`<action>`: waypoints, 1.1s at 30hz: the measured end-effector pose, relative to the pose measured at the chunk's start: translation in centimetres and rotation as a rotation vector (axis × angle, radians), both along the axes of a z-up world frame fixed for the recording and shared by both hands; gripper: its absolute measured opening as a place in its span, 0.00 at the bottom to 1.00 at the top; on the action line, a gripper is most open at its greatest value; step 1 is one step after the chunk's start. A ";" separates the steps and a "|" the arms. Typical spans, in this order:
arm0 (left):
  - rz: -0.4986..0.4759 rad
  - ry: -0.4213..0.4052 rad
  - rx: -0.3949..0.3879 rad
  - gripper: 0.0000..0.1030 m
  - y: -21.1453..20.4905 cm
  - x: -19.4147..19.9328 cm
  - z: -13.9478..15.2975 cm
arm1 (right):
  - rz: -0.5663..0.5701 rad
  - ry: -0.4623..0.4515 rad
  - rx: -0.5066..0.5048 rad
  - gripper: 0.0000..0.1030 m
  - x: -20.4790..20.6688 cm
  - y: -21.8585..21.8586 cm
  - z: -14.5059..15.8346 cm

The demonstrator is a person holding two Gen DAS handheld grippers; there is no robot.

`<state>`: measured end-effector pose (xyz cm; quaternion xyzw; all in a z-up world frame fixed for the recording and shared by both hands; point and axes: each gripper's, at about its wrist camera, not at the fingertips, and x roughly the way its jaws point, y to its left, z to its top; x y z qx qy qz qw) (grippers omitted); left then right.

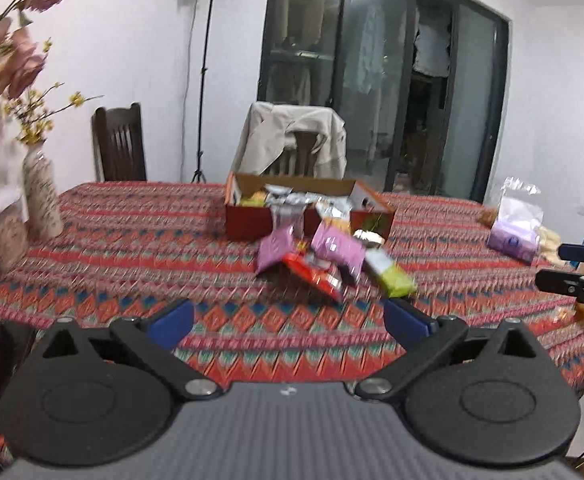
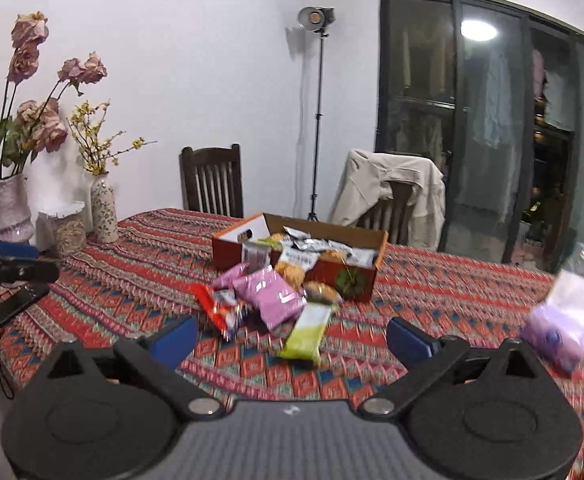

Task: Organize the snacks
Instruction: 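Withdraw both tools from the box back toward the snack pile, then grasp a pink packet with the left tool while the right grasps another pink packet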

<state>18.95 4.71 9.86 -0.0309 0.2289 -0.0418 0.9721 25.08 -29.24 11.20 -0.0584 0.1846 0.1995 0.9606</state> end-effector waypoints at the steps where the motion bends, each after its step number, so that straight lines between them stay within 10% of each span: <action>1: 0.006 0.006 0.011 1.00 0.0 -0.3 -0.3 | -0.008 0.000 0.002 0.98 -0.7 0.0 -0.5; 18: -0.035 0.090 0.030 1.00 -0.8 4.4 -3.6 | -0.073 0.080 -0.004 1.00 1.4 0.8 -4.4; 33: -0.062 0.132 -0.071 1.00 1.8 22.6 -5.1 | 0.067 0.102 -0.060 0.92 15.8 6.6 -6.5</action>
